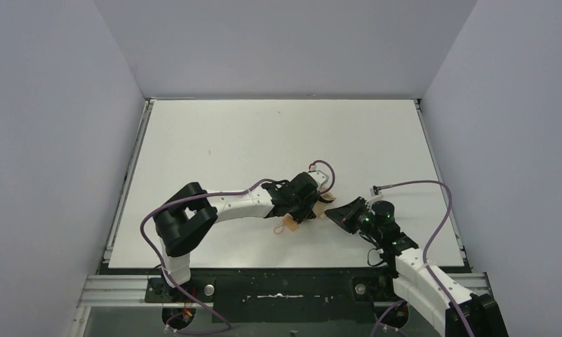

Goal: Put away the umbrella

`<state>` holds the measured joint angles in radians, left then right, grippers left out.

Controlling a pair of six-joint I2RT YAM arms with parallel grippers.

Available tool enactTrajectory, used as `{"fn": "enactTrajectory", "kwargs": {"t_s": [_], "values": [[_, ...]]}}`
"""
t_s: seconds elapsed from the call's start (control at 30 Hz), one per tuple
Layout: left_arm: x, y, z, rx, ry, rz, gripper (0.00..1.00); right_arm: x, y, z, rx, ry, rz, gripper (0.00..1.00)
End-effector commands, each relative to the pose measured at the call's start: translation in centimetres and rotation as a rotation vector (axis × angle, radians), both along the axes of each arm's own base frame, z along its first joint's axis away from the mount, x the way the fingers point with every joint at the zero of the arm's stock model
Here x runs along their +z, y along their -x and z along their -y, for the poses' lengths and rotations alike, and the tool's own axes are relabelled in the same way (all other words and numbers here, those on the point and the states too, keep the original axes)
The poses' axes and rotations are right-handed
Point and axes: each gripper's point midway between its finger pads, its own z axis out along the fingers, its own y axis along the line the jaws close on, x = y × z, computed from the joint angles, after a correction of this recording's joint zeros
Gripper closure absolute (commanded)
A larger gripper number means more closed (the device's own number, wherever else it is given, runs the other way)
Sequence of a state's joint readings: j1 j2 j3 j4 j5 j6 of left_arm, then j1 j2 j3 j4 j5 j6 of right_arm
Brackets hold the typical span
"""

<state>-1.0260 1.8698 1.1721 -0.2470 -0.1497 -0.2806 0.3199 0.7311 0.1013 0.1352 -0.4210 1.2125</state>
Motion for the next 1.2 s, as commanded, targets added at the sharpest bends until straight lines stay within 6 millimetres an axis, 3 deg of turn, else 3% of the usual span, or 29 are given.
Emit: {"fn": "enactTrajectory", "kwargs": {"t_s": [0.0, 0.1, 0.43, 0.87, 1.03, 1.17], "values": [[-7.1, 3.4, -10.5, 0.028, -0.442, -0.136, 1.0, 8.4, -3.2, -2.0, 0.036, -0.188, 0.271, 1.0], [-7.2, 3.5, -10.4, 0.017, -0.44, -0.137, 1.0, 10.6, -4.6, -2.3, 0.023, -0.223, 0.333, 1.0], [-7.5, 4.1, -9.7, -0.026, -0.417, -0.143, 1.0, 14.2, -7.7, -2.7, -0.019, -0.287, 0.448, 1.0], [-7.0, 5.5, -7.4, -0.163, -0.379, -0.1, 1.0, 14.9, -9.4, -2.7, -0.052, -0.263, 0.454, 1.0], [-7.2, 6.2, -6.7, -0.208, -0.382, -0.094, 1.0, 16.1, -9.9, -4.0, -0.022, -0.289, 0.479, 1.0], [-7.2, 6.7, -6.1, -0.245, -0.381, -0.083, 1.0, 15.7, -9.8, -5.5, -0.003, -0.293, 0.469, 1.0]]}}
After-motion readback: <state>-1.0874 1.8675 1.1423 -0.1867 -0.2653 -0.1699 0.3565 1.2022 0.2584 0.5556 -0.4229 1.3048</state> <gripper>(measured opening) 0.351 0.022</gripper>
